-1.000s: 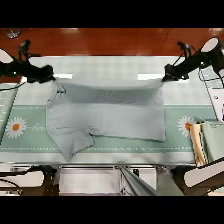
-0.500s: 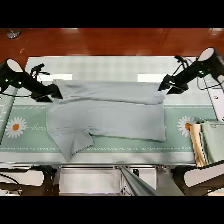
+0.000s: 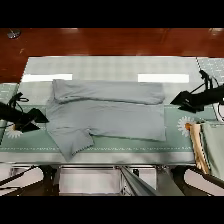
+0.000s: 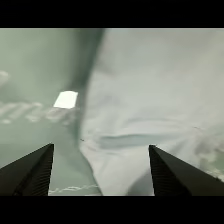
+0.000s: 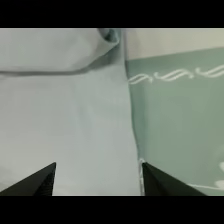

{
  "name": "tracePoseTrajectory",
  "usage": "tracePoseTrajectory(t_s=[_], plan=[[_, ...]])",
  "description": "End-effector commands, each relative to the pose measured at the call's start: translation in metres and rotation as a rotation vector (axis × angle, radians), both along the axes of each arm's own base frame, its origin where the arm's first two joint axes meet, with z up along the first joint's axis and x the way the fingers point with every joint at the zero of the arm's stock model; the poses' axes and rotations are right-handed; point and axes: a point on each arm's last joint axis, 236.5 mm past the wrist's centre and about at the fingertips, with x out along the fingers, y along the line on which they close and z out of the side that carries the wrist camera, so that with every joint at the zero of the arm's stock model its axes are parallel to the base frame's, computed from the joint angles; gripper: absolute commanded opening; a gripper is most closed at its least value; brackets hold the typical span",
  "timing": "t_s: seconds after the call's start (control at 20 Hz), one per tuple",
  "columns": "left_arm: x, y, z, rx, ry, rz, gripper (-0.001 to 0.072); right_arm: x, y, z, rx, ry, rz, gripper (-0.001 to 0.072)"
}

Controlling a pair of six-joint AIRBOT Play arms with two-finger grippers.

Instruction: Fold the shirts.

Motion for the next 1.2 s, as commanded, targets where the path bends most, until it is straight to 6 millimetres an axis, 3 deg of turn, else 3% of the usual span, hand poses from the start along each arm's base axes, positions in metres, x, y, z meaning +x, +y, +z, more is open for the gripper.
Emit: tracePoseTrajectory(t_s=[0.0, 0.2, 0.35, 0.5, 0.55, 0.6, 0.65, 0.75, 0.9, 1.0, 1.15], plan=[[-0.017, -0.024, -0.002, -0.148, -0.102, 0.127, 0.0701, -0.025, 0.029, -0.017, 0.116, -0.050, -0.077, 0.0617], [-0.028, -0.039, -0.016, -0.143, -0.060, 0.152, 0.0701, -0.039, 0.036, -0.027, 0.141, -0.010, -0.067, 0.0617], [-0.027, -0.069, -0.028, -0.174, -0.083, 0.127, 0.0701, -0.037, 0.036, -0.026, 0.144, -0.014, -0.074, 0.0617], [-0.032, -0.090, -0.035, -0.164, -0.077, 0.057, 0.0683, -0.035, 0.020, -0.021, 0.116, -0.006, -0.094, 0.0617], [-0.033, -0.095, -0.033, -0.175, -0.074, 0.030, 0.0450, -0.038, 0.010, -0.018, 0.103, 0.008, -0.096, 0.0617], [-0.034, -0.098, -0.028, -0.191, -0.087, -0.002, 0.0071, -0.047, 0.000, -0.020, 0.082, 0.041, -0.096, 0.0617], [-0.032, -0.101, -0.024, -0.206, -0.104, -0.020, 0.0017, -0.063, -0.008, -0.027, 0.054, 0.111, -0.103, 0.0617], [-0.026, -0.098, -0.019, -0.198, -0.127, -0.025, 0.0016, -0.101, -0.005, -0.044, 0.035, 0.261, -0.078, 0.0617], [-0.020, -0.097, -0.014, -0.198, -0.146, -0.022, 0.0017, -0.137, 0.024, -0.061, 0.074, 0.366, -0.001, 0.0617], [-0.020, -0.098, -0.014, -0.201, -0.147, -0.020, 0.0017, -0.142, 0.034, -0.071, 0.053, 0.371, 0.036, 0.0617], [-0.020, -0.098, -0.014, -0.201, -0.147, -0.020, 0.0017, -0.127, 0.044, -0.079, 0.075, 0.354, 0.002, 0.0617]])
